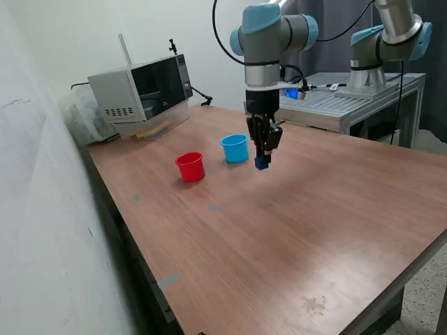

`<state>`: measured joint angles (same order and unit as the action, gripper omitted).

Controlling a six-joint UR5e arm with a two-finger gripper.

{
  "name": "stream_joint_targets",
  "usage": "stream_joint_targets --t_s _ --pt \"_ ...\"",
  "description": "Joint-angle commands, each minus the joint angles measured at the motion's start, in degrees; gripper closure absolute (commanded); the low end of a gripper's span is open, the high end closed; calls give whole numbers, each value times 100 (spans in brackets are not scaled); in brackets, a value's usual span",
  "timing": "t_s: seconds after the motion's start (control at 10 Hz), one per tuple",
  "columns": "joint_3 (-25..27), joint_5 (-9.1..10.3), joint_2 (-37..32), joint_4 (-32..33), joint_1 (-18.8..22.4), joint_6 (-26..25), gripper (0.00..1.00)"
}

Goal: Place red objects in the red bin, and blue objects in the blue bin.

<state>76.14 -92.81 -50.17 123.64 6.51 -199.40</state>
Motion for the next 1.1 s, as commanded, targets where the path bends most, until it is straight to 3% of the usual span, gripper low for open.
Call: stream_joint_targets --t_s 0.0,0.5,0.8,1.0 --pt "619 0 -825 -94 -393 278 100" --pt "982 -35 -898 -226 -1949 506 100" --pt "1174 -44 -907 -217 -2381 604 100" --pt "1367 -53 -916 -217 -2391 700 100"
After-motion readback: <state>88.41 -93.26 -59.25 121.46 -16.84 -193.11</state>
